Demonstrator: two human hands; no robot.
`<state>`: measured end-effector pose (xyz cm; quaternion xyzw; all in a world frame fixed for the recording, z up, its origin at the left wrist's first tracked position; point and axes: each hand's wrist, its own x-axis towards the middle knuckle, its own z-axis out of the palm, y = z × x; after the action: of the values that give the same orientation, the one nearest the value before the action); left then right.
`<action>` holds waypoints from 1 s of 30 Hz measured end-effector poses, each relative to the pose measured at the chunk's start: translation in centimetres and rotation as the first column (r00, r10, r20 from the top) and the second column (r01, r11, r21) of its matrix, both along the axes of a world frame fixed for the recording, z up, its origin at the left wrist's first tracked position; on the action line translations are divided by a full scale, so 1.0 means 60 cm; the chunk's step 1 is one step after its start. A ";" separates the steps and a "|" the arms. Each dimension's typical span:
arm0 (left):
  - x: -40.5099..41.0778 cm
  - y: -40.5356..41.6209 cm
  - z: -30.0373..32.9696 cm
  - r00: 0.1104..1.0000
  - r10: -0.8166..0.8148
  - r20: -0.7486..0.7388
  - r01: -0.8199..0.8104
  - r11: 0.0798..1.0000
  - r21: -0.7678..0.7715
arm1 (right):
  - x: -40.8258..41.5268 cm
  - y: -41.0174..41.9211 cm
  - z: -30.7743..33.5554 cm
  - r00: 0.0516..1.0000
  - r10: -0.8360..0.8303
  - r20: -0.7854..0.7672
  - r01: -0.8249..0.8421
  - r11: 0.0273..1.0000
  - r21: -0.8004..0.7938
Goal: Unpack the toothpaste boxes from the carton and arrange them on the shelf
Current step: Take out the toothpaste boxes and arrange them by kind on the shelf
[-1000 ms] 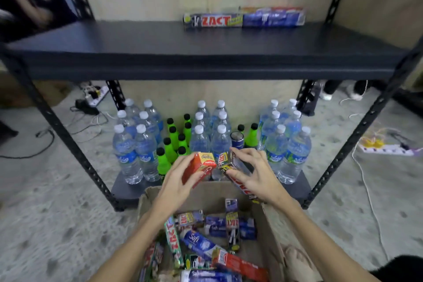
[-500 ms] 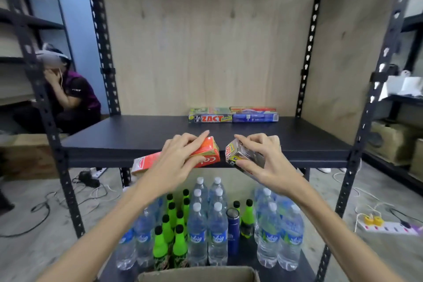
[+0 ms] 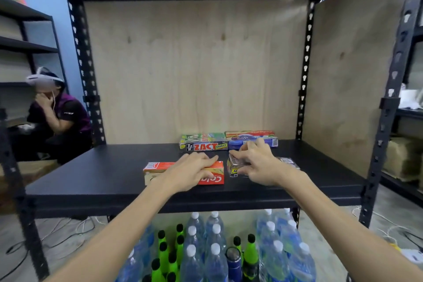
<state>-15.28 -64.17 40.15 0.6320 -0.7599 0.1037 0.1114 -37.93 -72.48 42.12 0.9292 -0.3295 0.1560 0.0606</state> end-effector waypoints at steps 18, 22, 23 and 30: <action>0.099 0.014 -0.051 0.971 0.094 -0.222 -0.167 0.926 -0.338 | -0.089 -0.104 -0.088 0.943 -0.096 0.319 0.118 0.992 -0.050; 0.095 -0.007 -0.043 0.938 0.082 -0.336 -0.181 0.944 -0.274 | -0.087 -0.121 -0.086 0.926 -0.092 0.366 0.073 0.995 0.065; 0.093 -0.016 -0.041 0.935 0.079 -0.347 -0.178 0.949 -0.262 | -0.088 -0.128 -0.085 0.925 -0.097 0.368 0.072 0.994 0.080; 0.079 -0.089 -0.034 0.959 0.176 -0.222 -0.223 0.953 -0.204 | -0.098 -0.205 -0.084 0.917 -0.166 0.363 0.129 0.984 0.122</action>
<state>-10.52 -69.53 38.09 0.6962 -0.6598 0.1359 0.2480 -43.78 -84.80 37.06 0.8571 -0.4112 0.3082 -0.0358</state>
